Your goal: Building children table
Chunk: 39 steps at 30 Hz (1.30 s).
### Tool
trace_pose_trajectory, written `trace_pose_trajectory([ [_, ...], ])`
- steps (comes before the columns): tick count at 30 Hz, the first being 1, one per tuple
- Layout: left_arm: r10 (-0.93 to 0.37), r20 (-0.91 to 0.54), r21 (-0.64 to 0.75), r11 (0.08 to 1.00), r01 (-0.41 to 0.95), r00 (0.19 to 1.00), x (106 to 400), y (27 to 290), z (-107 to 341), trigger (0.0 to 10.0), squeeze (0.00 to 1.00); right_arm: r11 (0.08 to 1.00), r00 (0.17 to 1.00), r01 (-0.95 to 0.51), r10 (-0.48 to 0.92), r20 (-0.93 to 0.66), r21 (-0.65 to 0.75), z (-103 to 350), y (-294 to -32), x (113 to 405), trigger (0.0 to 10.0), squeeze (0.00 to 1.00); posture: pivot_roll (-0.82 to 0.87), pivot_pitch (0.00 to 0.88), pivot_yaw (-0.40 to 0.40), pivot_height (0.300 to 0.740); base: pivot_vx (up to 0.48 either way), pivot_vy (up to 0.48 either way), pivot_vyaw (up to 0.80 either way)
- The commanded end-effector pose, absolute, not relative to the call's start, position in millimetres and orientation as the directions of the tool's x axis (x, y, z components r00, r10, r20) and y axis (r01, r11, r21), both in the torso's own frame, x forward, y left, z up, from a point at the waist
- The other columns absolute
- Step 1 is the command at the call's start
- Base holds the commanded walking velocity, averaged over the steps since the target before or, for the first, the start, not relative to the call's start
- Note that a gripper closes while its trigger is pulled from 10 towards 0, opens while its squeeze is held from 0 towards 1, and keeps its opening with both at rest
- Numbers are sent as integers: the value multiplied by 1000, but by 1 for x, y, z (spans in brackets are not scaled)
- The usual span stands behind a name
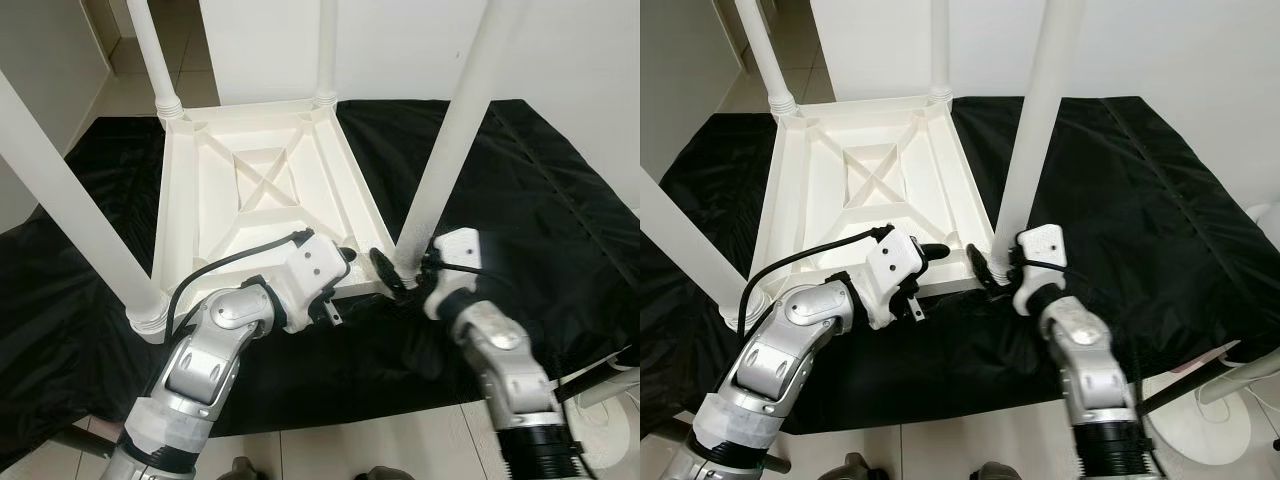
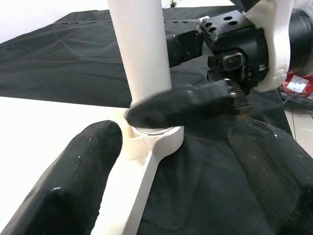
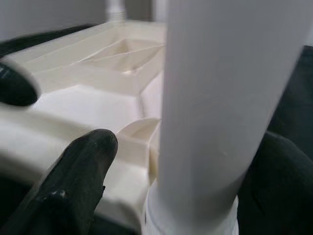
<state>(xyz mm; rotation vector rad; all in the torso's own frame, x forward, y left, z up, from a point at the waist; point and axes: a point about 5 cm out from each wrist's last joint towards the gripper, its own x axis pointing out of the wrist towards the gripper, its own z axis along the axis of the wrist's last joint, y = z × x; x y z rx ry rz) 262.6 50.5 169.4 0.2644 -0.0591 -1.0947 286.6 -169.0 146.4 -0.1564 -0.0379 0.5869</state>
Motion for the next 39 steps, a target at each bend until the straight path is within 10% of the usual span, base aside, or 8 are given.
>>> trace_pose_trajectory([
  [1,-864,-75,243,469,849,498,262,50,169,10000,0,791,803,-590,596,-14,-162,147,-172,289,10000,0,-142,14,35,740,0,0,0],
  [19,-874,-87,239,447,862,477,257,52,171,10000,0,621,644,-761,758,-107,-187,143,-159,333,9843,0,-98,8,34,740,0,0,0],
  [20,-874,-87,239,448,862,478,257,52,171,10000,0,618,641,-764,760,-108,-185,143,-158,334,5804,0,-96,9,33,740,0,0,0],
  [22,-874,-87,239,448,861,479,257,52,171,10000,0,617,640,-765,761,-109,-183,142,-158,334,5804,0,-96,9,33,740,0,0,0],
  [23,-873,-88,240,449,861,479,257,52,171,10000,0,615,638,-767,762,-112,-181,141,-158,334,0,0,-92,9,31,740,0,0,0],
  [35,-867,-88,236,461,856,491,256,54,171,10000,0,631,642,-767,760,-102,-117,131,-162,322,0,0,-89,14,18,740,0,0,0],
  [36,-867,-87,234,461,856,491,256,54,170,10000,0,653,661,-750,745,-91,-107,133,-159,320,10000,0,-96,16,10,740,0,0,0],
  [39,-867,-88,233,461,856,491,255,53,170,10000,0,692,699,-714,711,-72,-105,136,-157,320,10000,0,-98,17,10,740,0,0,0],
])
